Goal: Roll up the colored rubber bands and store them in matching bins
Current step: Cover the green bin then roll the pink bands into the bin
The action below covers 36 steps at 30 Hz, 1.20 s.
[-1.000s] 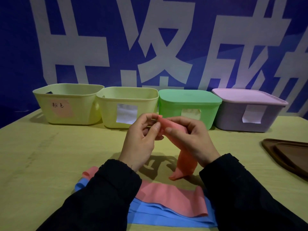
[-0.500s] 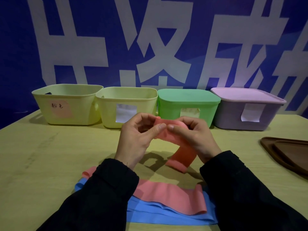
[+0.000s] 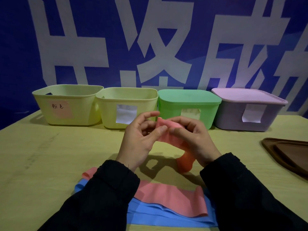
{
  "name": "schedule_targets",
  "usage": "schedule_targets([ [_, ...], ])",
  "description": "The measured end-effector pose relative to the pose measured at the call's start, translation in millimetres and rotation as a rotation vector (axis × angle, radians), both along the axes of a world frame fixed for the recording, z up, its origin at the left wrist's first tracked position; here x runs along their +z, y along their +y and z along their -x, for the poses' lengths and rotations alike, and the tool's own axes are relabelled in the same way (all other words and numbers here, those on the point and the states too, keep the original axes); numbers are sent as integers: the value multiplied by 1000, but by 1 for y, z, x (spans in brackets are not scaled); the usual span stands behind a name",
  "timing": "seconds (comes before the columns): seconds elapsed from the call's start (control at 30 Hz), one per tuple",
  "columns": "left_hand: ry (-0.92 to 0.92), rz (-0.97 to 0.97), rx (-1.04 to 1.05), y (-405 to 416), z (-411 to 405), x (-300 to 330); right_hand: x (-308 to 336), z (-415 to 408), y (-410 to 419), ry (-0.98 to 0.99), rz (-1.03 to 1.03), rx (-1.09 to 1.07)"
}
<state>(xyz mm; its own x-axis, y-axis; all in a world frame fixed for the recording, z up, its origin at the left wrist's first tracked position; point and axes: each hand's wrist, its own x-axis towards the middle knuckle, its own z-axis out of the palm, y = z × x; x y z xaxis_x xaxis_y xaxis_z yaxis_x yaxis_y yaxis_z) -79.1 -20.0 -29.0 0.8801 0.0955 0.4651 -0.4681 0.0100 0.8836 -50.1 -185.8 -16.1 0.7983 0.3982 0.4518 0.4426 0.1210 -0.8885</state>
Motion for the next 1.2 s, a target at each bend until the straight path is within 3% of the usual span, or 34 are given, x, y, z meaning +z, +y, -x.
schedule_targets([
  [0.2,-35,77,75,0,0,1,0,-2,0,-54,-3,-142],
  [0.57,-1,-35,4,-1,-1,-3,-2,0,1,-62,41,-83],
  [0.87,-17,76,88,3,-2,1,-1,-1,1,-46,38,-152],
  [1.2,-5,32,-37,-1,1,-1,-1,-1,0,-99,39,-174],
])
